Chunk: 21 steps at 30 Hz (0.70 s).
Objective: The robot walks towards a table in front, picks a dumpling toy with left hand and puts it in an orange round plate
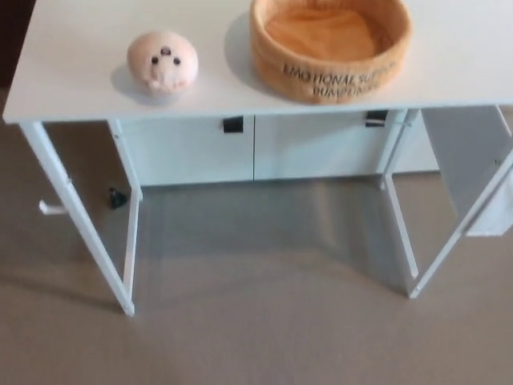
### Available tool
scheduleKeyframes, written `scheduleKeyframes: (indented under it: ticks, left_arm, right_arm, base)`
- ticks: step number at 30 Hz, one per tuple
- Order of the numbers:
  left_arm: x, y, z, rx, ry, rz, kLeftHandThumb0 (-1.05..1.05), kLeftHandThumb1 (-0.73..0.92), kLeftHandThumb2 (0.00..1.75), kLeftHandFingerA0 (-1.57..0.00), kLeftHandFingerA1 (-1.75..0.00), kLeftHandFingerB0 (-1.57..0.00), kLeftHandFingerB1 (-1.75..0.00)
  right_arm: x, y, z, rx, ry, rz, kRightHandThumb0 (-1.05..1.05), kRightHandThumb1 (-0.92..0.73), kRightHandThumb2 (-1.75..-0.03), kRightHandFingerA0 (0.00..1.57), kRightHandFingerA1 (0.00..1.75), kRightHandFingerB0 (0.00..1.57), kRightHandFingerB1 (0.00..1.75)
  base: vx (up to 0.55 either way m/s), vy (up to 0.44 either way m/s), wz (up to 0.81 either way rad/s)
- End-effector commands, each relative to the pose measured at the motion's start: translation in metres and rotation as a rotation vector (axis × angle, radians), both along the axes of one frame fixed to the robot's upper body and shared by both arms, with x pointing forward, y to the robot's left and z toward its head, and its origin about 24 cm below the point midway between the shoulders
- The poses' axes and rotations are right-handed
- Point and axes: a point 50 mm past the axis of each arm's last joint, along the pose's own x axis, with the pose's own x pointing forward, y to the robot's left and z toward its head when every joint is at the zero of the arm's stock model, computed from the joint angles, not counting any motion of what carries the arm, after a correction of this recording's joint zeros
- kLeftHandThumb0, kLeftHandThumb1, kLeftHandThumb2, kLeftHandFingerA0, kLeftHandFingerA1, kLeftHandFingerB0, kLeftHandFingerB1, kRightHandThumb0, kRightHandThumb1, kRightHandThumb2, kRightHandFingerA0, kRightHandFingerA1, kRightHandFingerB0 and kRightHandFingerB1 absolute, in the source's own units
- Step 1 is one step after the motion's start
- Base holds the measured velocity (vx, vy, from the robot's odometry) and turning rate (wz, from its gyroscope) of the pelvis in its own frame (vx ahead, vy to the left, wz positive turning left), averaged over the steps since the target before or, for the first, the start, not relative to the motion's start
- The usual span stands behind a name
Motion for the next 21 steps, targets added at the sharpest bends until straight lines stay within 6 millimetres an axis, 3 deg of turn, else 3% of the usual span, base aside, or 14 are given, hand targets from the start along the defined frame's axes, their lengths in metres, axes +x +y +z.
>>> scheduleKeyframes:
  ticks: [1,2,3,4,15,16,17,18,19,21]
  left_arm:
    - [-0.0067,0.0025,0.0007,0.018,0.023,-0.011,-0.33,0.58,0.58,-0.62,-0.56,-0.37,-0.36]
    - [-0.0034,0.0024,0.0007,0.019,0.017,-0.005,-0.31,0.57,0.57,-0.65,-0.76,-0.37,-0.36]
    - [-0.0019,0.0024,0.0007,0.019,0.014,-0.003,-0.31,0.57,0.57,-0.65,-0.76,-0.37,-0.36]
    - [-0.0019,0.0021,0.001,0.012,0.01,-0.01,-0.33,0.58,0.57,-0.61,-0.6,-0.37,-0.36]
    - [0.0008,0.0025,0.001,0.036,0.027,-0.037,-0.33,0.56,0.57,-0.66,-0.69,-0.37,-0.35]
    - [0.0006,0.0017,0.0008,0.034,0.017,-0.035,-0.31,0.55,0.56,-0.67,-0.68,-0.38,-0.36]
    - [-0.0014,0.0013,0.0005,0.028,0.014,-0.026,-0.3,0.55,0.56,-0.65,-0.71,-0.38,-0.36]
    - [-0.0038,0.0013,0.0003,0.022,0.016,-0.016,-0.3,0.55,0.56,-0.65,-0.71,-0.38,-0.36]
    - [-0.0044,0.0014,0.0003,0.021,0.017,-0.017,-0.32,0.55,0.56,-0.63,-0.6,-0.38,-0.36]
    - [-0.0046,0.0019,0.0005,0.026,0.027,-0.028,-0.33,0.56,0.57,-0.65,-0.65,-0.37,-0.36]
  right_arm:
    - [-0.0071,-0.0034,0.0002,-0.02,-0.003,-0.015,-0.25,-0.58,-0.58,0.77,0.51,0.47,0.37]
    - [-0.0044,-0.0034,0.0007,-0.023,-0.007,-0.011,-0.34,-0.5,-0.7,0.7,0.56,0.43,0.45]
    - [-0.0032,-0.0033,0.001,-0.025,-0.009,-0.01,-0.34,-0.5,-0.7,0.7,0.56,0.43,0.45]
    - [-0.0033,-0.0034,0.001,-0.028,-0.007,-0.008,-0.33,-0.5,-0.7,0.71,0.57,0.43,0.45]
    - [0.0013,-0.0026,0.0018,-0.021,-0.015,0.002,-0.35,-0.5,-0.71,0.71,0.58,0.43,0.46]
    - [0.0015,-0.0026,0.0018,-0.016,-0.014,0.001,-0.24,-0.6,-0.58,0.75,0.51,0.47,0.38]
    - [-0.0004,-0.0028,0.0015,-0.013,-0.009,0.003,-0.32,-0.53,-0.71,0.69,0.57,0.43,0.45]
    - [-0.0029,-0.0029,0.001,-0.012,-0.003,0.006,-0.32,-0.53,-0.71,0.69,0.57,0.43,0.45]
    - [-0.0034,-0.003,0.0009,-0.013,0.001,0.007,-0.33,-0.53,-0.71,0.67,0.56,0.44,0.45]
    - [-0.0031,-0.0029,0.001,-0.018,0.007,0.026,-0.34,-0.53,-0.72,0.67,0.57,0.44,0.46]
  base:
    - [0.13,-0.072,0.07]
    - [0.17,-0.122,0.16]
    - [0.18,-0.136,0.12]
    - [0.22,-0.153,-0.32]
    - [0.11,-0.006,-0.04]
    - [0.12,0.181,-0.1]
    - [0.09,0.176,-0.14]
    - [0.17,0.313,-0.35]
    - [0.15,0.289,-0.54]
    - [0.14,0.224,0.01]
